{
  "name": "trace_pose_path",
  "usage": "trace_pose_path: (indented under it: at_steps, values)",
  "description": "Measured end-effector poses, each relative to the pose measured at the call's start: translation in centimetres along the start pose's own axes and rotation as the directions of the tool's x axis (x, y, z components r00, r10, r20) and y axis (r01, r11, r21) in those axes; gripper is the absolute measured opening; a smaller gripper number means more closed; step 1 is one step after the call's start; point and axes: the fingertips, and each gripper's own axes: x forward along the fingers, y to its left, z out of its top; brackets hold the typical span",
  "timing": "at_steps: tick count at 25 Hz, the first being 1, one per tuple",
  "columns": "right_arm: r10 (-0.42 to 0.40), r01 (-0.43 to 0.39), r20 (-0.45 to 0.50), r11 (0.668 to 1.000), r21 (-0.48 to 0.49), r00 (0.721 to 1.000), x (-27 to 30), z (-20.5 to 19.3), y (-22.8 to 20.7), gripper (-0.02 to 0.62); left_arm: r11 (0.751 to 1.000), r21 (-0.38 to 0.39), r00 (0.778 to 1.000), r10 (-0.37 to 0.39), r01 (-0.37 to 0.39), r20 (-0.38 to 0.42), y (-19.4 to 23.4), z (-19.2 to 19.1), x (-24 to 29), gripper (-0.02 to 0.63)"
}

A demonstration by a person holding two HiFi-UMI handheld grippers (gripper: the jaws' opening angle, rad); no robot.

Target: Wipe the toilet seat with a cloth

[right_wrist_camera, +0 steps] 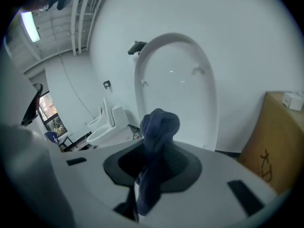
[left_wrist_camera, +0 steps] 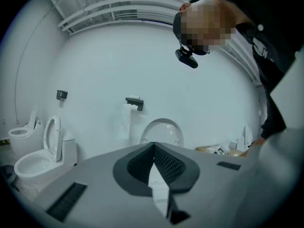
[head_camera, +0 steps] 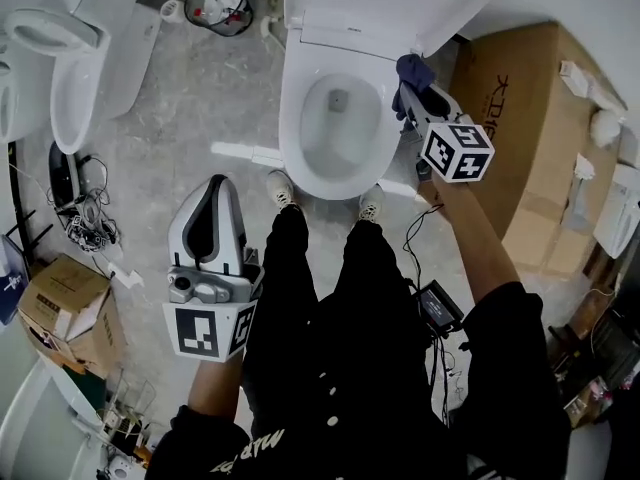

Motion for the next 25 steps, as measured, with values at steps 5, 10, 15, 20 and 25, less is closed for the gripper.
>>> trace_pose_path:
  at_steps: [5, 10, 15, 20, 25]
  values:
    - [0.013, -0.005, 0.126, 0.998, -0.061, 0.992, -8.1, 6.6, 1.7, 0.086, 0.998, 0.044, 0.998, -0.035, 0.033, 0.047, -1.9, 4.4, -0.9, 0.011]
    - [0.007, 0.012, 0.264, 0.997, -0.070, 0.965, -15.6, 12.4, 3.7, 0.086, 0.998, 0.063, 0.996, -0.036, 0.031, 0.084, -3.1, 8.0, -1.8, 0.011]
    - [-0.001, 0.025, 0.377, 0.998, -0.059, 0.926, -22.4, 17.7, 5.3, 0.084, 0.995, 0.084, 0.989, -0.055, 0.044, 0.134, -4.4, 11.3, -2.6, 0.011]
    - [-0.012, 0.072, 0.479, 0.992, -0.107, 0.878, -28.3, 22.3, 6.6, 0.084, 0.994, 0.099, 0.980, -0.056, 0.037, 0.193, -4.7, 14.6, -3.0, 0.011]
    - [-0.020, 0.094, 0.553, 0.990, -0.106, 0.833, -32.5, 24.8, 7.3, 0.084, 0.994, 0.107, 0.970, -0.049, 0.024, 0.239, -4.6, 17.7, -3.7, 0.011]
